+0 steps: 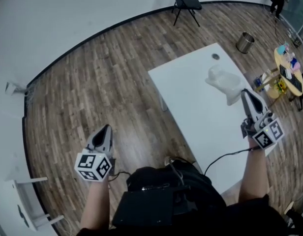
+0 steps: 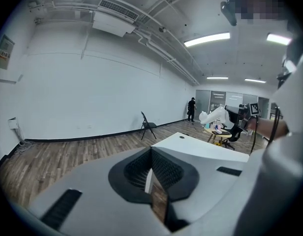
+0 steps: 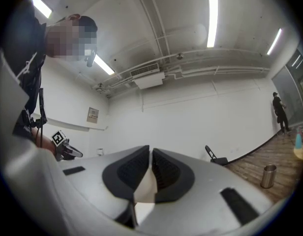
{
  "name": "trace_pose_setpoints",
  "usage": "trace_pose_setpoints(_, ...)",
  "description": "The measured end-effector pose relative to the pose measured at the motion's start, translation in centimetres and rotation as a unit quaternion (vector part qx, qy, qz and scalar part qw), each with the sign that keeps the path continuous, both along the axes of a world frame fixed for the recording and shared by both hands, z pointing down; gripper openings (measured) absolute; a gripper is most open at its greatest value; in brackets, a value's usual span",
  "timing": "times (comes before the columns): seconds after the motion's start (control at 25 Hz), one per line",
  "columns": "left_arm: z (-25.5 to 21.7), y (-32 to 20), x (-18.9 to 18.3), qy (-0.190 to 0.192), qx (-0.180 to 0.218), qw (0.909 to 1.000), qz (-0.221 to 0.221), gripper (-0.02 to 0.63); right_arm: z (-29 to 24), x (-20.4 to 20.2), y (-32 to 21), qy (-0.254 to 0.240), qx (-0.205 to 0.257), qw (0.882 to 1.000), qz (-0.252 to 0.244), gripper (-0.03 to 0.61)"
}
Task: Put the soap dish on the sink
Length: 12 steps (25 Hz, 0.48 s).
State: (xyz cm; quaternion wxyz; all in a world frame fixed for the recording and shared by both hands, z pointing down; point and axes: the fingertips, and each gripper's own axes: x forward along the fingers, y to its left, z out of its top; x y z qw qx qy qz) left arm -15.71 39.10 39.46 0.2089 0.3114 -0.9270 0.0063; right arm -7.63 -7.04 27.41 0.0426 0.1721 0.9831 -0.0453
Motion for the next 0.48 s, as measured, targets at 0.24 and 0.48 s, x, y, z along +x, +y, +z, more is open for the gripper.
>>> trace_pose_setpoints(0.24, 0.0, -5.0, -3.2, -0.003, -0.001, 0.9983, 0.059, -0.011, 0.2, -2.4, -0.7, 0.003, -0.006, 1.000, 0.007, 0.031)
trace_pose_setpoints(0.48, 2.4, -7.1, -7.4, 0.024, -0.007, 0.9939, 0.107, -0.011, -0.2, -3.3, -2.1, 0.003, 0.001, 0.999, 0.046, 0.031)
